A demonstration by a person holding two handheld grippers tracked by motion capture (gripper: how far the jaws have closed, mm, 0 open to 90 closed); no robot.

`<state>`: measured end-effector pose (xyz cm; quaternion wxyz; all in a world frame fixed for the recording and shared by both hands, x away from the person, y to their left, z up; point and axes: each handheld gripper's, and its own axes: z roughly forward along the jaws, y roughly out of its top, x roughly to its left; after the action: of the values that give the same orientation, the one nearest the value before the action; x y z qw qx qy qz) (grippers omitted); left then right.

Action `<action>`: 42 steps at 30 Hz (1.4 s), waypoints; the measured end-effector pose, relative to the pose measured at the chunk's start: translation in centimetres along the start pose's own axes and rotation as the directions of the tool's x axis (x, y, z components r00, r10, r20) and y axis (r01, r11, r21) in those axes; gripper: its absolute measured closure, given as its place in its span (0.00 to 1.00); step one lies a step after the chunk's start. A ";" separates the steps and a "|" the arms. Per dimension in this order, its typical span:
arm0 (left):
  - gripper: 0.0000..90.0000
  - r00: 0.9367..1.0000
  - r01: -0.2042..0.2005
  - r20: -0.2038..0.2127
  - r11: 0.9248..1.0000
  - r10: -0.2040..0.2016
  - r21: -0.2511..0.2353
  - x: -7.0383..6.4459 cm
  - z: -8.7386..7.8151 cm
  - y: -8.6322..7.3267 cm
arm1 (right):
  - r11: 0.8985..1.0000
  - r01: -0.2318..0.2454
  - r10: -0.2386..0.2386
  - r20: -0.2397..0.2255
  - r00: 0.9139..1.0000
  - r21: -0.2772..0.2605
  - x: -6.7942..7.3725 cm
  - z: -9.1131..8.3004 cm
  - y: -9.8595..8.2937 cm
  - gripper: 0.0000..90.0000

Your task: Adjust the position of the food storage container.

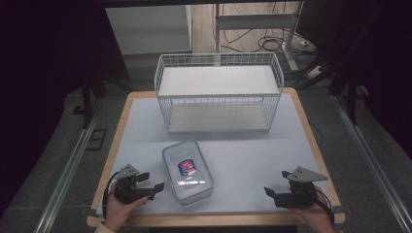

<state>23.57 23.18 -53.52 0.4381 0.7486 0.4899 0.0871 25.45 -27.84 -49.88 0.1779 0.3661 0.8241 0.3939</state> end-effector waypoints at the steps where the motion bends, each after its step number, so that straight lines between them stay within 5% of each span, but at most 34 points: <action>1: 0.21 1.000 0.001 -0.002 1.000 -0.001 0.000 0.0 0.0 0.0 | 1.000 0.008 -0.008 0.008 1.000 0.010 0.0 0.0 0.0 0.15; 9: 0.27 1.000 0.001 -0.007 1.000 -0.001 -0.014 -0.1 -0.6 0.2 | 0.999 0.023 -0.024 0.045 0.999 0.026 0.1 -0.2 0.1 0.16; 11: 0.41 1.000 -0.007 -0.009 1.000 0.007 -0.013 -0.2 -1.0 0.4 | 1.000 0.009 -0.011 0.050 0.999 0.030 -0.1 -0.2 0.1 0.16; 14: 0.77 0.999 -0.045 -0.013 0.999 0.045 0.001 -0.3 -1.7 0.8 | 1.000 -0.006 0.004 0.067 0.998 0.031 -0.3 -0.2 0.1 0.16; 18: 0.98 0.995 -0.101 -0.016 0.995 0.101 0.018 -1.0 -2.7 1.2 | 0.999 -0.030 0.029 0.066 0.997 0.027 -0.6 -0.3 0.1 0.16; 26: 1.00 0.992 -0.123 0.050 0.989 0.119 0.082 -2.7 -1.8 0.5 | 0.999 -0.031 0.029 0.067 0.997 0.031 -0.6 -0.4 0.2 0.17; 42: 1.00 0.973 -0.197 0.157 0.967 0.171 0.164 -5.4 0.7 0.3 | 0.999 -0.035 0.033 0.071 0.997 0.027 -0.7 -0.6 0.2 0.17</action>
<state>21.43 18.43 -52.08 0.3929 0.8314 0.3918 0.0300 25.68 -28.53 -49.33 0.1950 0.3961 0.8166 0.3718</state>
